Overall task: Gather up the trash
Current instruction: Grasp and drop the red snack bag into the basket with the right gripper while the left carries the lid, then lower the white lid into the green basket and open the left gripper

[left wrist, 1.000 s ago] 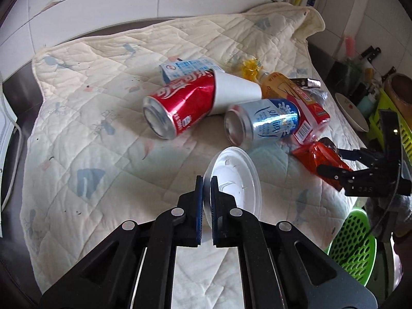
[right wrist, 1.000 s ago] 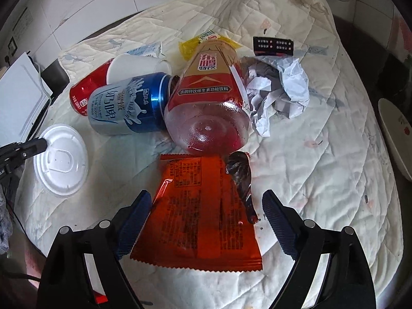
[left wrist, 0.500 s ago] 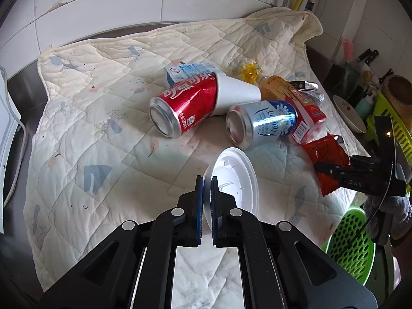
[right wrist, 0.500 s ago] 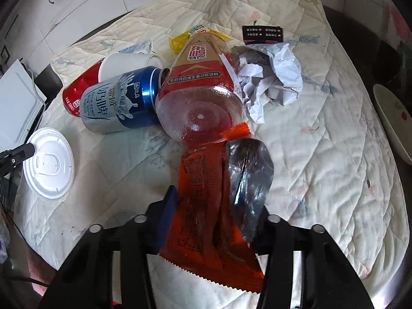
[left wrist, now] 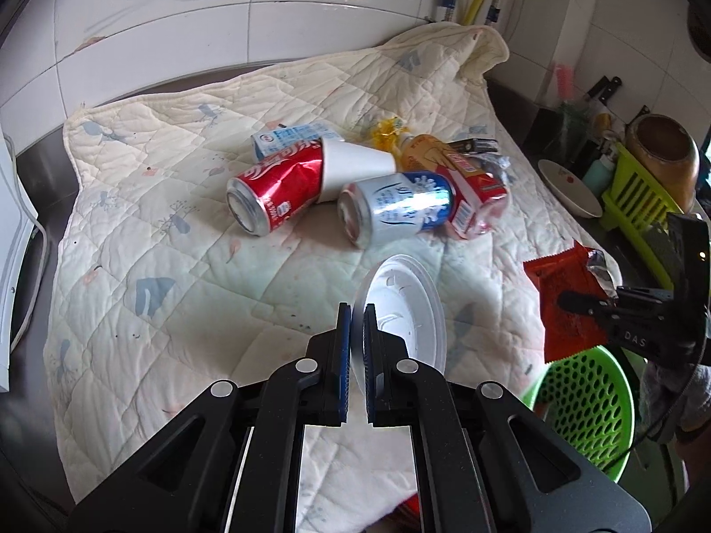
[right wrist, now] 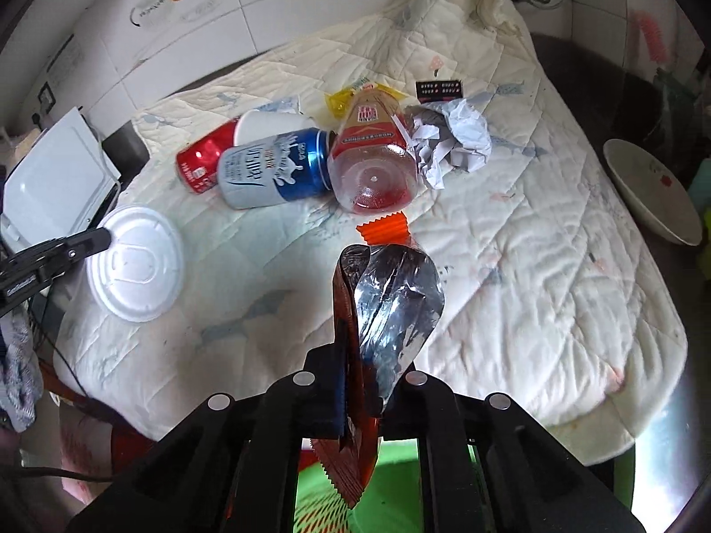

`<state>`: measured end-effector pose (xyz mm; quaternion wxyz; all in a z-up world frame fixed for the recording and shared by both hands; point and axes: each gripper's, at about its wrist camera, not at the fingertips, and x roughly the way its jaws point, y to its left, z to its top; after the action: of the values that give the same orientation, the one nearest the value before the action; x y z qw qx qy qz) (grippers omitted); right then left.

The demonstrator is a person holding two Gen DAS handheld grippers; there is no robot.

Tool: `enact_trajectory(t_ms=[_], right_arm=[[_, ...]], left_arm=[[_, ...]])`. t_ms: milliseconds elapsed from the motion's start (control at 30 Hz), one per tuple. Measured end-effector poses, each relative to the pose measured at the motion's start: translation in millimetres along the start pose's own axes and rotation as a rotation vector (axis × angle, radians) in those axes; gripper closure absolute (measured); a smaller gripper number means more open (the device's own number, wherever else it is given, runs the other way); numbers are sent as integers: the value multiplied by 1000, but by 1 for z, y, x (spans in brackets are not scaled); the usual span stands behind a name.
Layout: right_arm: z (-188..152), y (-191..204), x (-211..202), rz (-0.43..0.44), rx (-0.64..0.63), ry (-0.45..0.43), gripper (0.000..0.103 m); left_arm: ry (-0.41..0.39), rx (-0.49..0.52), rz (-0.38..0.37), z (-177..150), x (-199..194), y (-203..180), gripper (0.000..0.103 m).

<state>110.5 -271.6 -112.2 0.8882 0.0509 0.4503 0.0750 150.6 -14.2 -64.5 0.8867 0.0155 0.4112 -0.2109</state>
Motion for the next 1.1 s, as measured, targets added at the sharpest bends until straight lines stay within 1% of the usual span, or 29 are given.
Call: enact_trajectory(t_ms=[133, 300, 433, 500, 533, 633, 667, 767, 867, 900, 1067, 1100], right_arm=[[-20, 3, -33, -10, -15, -29, 94], [-55, 1, -71, -33, -26, -44, 94], [-84, -1, -91, -66, -34, -36, 93], [-97, -3, -96, -80, -27, -27, 90], [-105, -5, -98, -86, -21, -20, 88], [-125, -10, -106, -104, -7, -8, 86], [-130, -12, -108, -107, -3, -4, 84], [-146, -18, -116, -122, 13, -6, 67], [-156, -24, -124, -137, 32, -18, 62], [-159, -26, -127, -139, 40, -20, 59], [-168, -34, -139, -161, 56, -37, 49], [-170, -36, -141, -163, 58, -42, 48]], left_arm=[[-14, 22, -23, -8, -12, -19, 99], [-26, 53, -62, -20, -26, -46, 99], [-28, 86, -97, -30, -36, -68, 99], [-27, 102, -117, -35, -39, -80, 99], [-26, 107, -126, -37, -41, -85, 99], [-19, 129, -155, -44, -44, -102, 99], [-14, 134, -165, -46, -44, -107, 99], [3, 161, -189, -56, -43, -125, 99], [26, 188, -211, -67, -40, -141, 99], [33, 197, -219, -70, -40, -146, 99], [70, 228, -250, -83, -34, -168, 99], [79, 233, -257, -85, -32, -171, 99]])
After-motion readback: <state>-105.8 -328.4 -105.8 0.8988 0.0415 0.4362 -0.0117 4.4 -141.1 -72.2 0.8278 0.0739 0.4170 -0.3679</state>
